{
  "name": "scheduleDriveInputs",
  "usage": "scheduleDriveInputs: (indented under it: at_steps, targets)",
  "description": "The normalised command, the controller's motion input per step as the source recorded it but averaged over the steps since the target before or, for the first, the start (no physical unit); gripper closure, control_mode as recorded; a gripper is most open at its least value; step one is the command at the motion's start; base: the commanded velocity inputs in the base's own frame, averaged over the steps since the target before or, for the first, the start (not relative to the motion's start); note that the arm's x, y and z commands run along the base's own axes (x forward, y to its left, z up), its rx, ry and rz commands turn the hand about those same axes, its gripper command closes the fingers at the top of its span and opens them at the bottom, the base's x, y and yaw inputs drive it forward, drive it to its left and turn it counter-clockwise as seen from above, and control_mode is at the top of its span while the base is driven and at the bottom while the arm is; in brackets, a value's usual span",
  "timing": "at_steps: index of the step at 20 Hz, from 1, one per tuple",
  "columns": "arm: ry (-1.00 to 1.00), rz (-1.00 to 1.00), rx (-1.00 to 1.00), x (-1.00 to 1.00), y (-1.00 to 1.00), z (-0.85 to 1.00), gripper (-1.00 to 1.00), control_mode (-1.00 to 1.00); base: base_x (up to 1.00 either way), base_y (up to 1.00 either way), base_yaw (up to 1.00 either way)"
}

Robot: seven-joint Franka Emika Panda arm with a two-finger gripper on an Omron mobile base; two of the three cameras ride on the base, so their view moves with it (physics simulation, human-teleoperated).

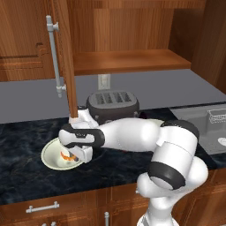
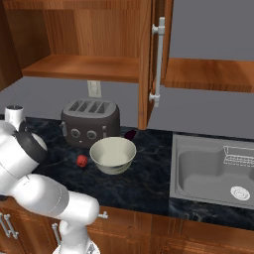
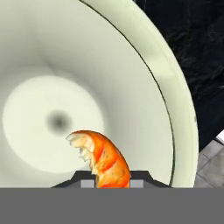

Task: Pick both bowls and place them on the counter. Then place the bell pepper in one bowl and place the shrimp in the other bowl.

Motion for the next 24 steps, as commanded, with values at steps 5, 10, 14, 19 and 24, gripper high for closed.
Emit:
scheduleDriveInputs:
  at_steps: [5, 10, 14, 19, 24]
  targets:
    - [0.01, 0.00, 0.00, 0.00, 0.01, -0.19, -1.00, -1.00, 0.00, 0.00, 0.00]
    - [0.00, 0.00, 0.00, 0.00, 0.04, -0.08, -1.00, -1.00, 0.00, 0.00, 0.00]
    - [0.00, 0.00, 0.00, 0.00, 0.04, 0.00, -1.00, -1.00, 0.00, 0.00, 0.00]
    - [0.00, 0.00, 0.00, -0.03, 0.03, 0.10, -1.00, -1.00, 0.00, 0.00, 0.00]
    - [0.00, -0.05, 0.00, -0.20, -0.04, 0.25, -1.00, -1.00, 0.00, 0.00, 0.00]
